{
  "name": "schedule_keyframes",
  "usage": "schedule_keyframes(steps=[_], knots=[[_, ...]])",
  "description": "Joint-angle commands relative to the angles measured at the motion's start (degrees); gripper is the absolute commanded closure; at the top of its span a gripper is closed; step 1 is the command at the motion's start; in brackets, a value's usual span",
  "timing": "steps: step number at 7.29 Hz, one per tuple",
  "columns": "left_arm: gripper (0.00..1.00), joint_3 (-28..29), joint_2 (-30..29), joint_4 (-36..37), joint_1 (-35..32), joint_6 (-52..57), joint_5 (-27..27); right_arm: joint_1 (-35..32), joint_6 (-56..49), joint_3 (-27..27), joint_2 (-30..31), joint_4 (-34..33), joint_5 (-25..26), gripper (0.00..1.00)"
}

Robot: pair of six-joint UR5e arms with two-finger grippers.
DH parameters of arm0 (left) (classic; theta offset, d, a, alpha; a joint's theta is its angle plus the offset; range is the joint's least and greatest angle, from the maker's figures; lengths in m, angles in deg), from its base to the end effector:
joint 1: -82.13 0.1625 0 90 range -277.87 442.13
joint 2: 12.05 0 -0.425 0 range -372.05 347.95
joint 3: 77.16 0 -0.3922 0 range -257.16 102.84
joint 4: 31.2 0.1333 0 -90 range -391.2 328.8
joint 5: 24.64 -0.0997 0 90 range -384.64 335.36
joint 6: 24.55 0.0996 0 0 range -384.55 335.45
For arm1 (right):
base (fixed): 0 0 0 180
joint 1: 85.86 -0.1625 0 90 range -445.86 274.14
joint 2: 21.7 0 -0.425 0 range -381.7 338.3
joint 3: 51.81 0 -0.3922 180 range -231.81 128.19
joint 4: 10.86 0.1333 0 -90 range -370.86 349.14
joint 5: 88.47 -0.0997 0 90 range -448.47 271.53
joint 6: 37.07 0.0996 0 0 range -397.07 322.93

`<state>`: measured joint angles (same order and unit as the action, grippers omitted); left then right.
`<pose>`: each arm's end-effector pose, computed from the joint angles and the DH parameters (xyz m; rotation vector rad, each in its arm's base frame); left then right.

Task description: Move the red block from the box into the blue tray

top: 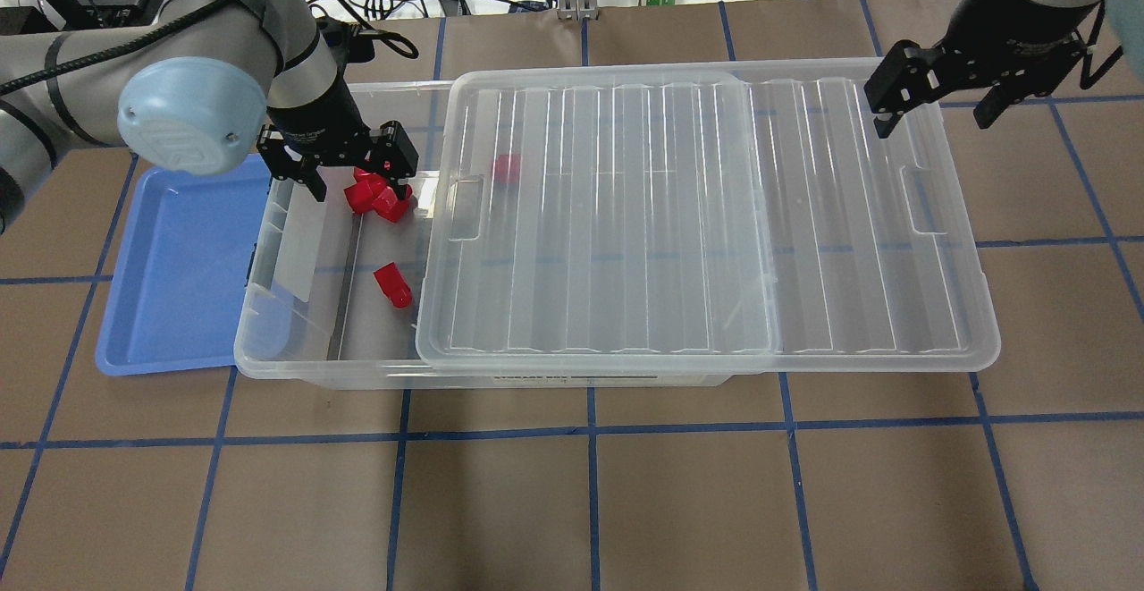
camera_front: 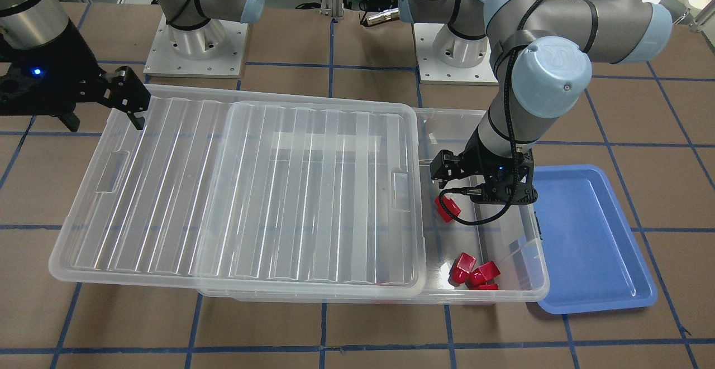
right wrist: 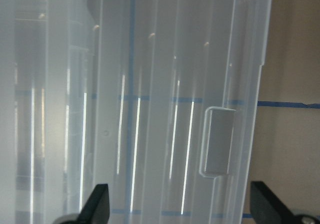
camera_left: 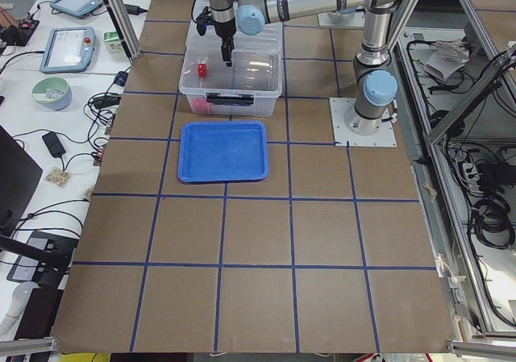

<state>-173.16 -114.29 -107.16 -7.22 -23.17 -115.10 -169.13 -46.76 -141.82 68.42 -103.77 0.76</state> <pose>-0.1262 -0.5562 0.3484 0.0204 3.1327 0.1151 0.0756 -0.5085 0.4941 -0.0815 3.1336 -0.0848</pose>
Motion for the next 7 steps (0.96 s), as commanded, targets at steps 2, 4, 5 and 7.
schedule_keyframes(steps=[2, 4, 5, 7], knots=[[0.0, -7.52, -0.5, 8.78, 0.4, -3.23, -0.06, -6.46, 8.97, 0.1, 1.63, 1.25, -1.42, 0.0], [0.0, -9.2, -0.41, 9.17, 0.93, -2.79, -0.32, -6.47, 9.07, 0.19, 1.63, 1.25, -1.34, 0.0], [0.0, -9.29, -0.68, 9.25, 1.02, -3.22, 0.02, -6.55, 8.98, 0.19, 1.72, 1.33, -1.34, 0.0], [0.0, -10.52, -1.73, 11.08, 0.84, -5.16, 0.11, -6.56, 8.72, 0.19, 1.63, 1.42, -1.34, 0.0]])
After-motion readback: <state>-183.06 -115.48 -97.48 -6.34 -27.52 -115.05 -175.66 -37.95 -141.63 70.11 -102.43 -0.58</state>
